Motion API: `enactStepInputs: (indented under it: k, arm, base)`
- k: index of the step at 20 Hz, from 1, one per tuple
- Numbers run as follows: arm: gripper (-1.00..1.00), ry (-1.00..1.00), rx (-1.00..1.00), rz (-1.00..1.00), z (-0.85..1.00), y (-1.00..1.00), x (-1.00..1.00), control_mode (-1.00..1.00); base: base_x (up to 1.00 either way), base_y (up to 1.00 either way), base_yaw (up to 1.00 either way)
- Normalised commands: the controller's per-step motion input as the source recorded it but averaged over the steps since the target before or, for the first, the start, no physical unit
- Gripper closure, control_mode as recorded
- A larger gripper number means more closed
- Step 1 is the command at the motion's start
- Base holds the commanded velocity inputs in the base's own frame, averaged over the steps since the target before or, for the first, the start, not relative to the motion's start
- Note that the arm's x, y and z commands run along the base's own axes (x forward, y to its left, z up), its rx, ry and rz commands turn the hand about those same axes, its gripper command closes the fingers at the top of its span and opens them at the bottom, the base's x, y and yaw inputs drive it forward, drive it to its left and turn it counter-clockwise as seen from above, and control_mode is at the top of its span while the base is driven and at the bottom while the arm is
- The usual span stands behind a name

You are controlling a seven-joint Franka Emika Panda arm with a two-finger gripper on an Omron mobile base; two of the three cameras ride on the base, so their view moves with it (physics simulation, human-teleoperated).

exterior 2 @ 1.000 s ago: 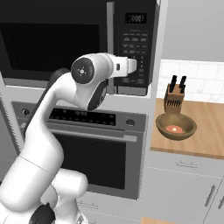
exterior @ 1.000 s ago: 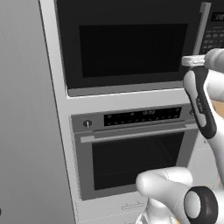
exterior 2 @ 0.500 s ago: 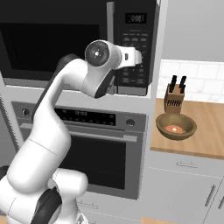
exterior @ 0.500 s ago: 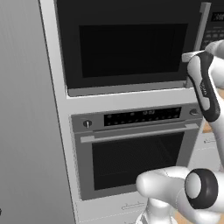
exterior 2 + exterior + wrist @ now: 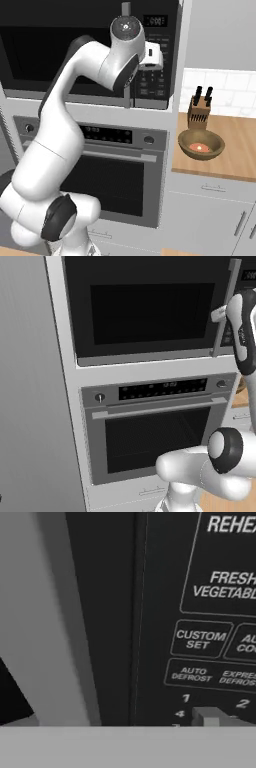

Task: Open the microwave, place the bowl with waffle inside the microwave, then close the microwave door and turn it on.

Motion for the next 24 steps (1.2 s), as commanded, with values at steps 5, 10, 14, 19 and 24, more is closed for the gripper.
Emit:
enactStepInputs:
  k: [5, 10, 14, 19, 24]
  arm:
    - [1.0, -0.26, 0.04, -0.02, -0.84, 0.89, 0.14, -1.0]
    - [1.0, -0.28, 0.01, 0.0, -0.76, 0.62, 0.1, -1.0]
    - [1.0, -0.07, 0.0, 0.1, -0.24, 0.01, 0.29, -1.0]
    - [1.0, 0.0, 0.02, 0.04, 0.0, -0.1, -0.08, -1.0]
    - [1.0, 0.0, 0.03, 0.12, 0.0, 0.0, -0.92, -1.0]
  base:
    - [0.0, 0.0, 0.0]
    - [0.0, 0.0, 0.0]
    - [0.0, 0.0, 0.0]
    - [0.0, 0.0, 0.0]
    - [0.0, 0.0, 0.0]
